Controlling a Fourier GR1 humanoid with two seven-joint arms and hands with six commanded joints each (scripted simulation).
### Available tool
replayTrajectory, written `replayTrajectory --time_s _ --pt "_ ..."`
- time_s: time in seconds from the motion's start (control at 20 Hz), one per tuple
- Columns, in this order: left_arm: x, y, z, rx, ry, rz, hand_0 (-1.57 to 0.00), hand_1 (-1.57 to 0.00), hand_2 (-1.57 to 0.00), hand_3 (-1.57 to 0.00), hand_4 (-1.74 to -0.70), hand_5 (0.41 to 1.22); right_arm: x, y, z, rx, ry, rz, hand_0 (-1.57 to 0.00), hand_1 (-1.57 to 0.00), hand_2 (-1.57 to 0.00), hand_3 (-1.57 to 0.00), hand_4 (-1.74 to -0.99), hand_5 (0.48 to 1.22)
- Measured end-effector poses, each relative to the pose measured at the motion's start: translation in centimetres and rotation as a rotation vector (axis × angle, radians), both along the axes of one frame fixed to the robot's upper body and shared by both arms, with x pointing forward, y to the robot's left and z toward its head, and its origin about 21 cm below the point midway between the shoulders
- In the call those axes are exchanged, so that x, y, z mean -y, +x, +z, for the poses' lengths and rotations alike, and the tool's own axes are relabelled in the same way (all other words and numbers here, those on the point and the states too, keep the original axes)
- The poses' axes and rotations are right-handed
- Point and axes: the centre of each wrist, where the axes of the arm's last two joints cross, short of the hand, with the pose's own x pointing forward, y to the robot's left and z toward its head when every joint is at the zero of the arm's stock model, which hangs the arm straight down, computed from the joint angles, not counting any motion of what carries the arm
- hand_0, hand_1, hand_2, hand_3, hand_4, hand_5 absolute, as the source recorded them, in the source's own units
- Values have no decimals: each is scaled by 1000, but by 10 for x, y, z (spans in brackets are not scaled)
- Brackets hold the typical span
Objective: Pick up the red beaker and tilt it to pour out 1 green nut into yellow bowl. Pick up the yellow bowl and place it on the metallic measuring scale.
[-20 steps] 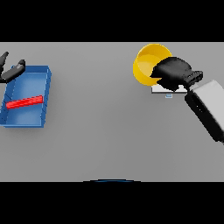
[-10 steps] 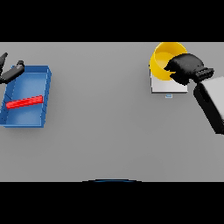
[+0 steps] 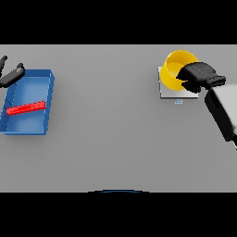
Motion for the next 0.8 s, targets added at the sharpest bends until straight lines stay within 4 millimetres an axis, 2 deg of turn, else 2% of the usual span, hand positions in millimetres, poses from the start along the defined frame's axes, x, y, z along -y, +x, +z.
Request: replayTrajectory --time_s 0.05,0.1,0.15,0.2,0.25,0.3,0.4,0.5,0.55,0.65,0.8 --pt "1 0 2 6 0 -12 1 1 1 1 -844 783 -1 1 -1 -7 -3 1 -1571 -1571 -1374 -1448 -1741 1221" --pt "0 0 3 2 3 -4 1 1 1 1 -842 780 -3 1 -3 -9 0 4 -1571 -1571 -1404 -1376 -1741 1221" --pt "2 1 3 1 8 -5 1 1 1 1 -838 779 -2 2 -1 -7 7 9 -1565 -1496 -1437 -1249 -1741 1221" --pt "1 -1 -1 -4 6 -8 1 1 1 1 -836 775 3 0 -4 -18 5 1 -1558 -1428 -1343 -1110 -1682 1221" --pt "4 0 0 1 -1 -15 1 1 1 1 -837 773 2 1 -4 -21 1 -8 -1471 -1285 -1178 -959 -1632 1145" --pt "5 0 2 -1 -6 -12 1 1 1 1 -836 774 2 2 -1 -23 1 -13 -1335 -1125 -1007 -816 -1592 1074" --pt "5 -2 1 -4 -2 -12 1 1 1 1 -835 768 3 2 -2 -43 29 -46 -946 -811 -708 -576 -1535 965" --pt "2 0 2 -4 -7 -1 1 1 1 1 -840 764 0 2 -4 -57 49 -54 -605 -556 -470 -391 -1496 890" --pt "-1 -1 1 3 -10 3 1 1 1 1 -837 760 6 1 -4 -73 54 -60 -484 -459 -376 -318 -1485 863" --pt "0 -2 -2 -1 -7 -5 1 1 1 1 -832 749 4 1 0 -76 47 -54 -309 -304 -240 -206 -1461 833" --pt "10 1 2 1 -12 -12 1 1 1 1 -836 753 2 0 0 -84 29 -33 -158 -155 -122 -105 -1422 811"
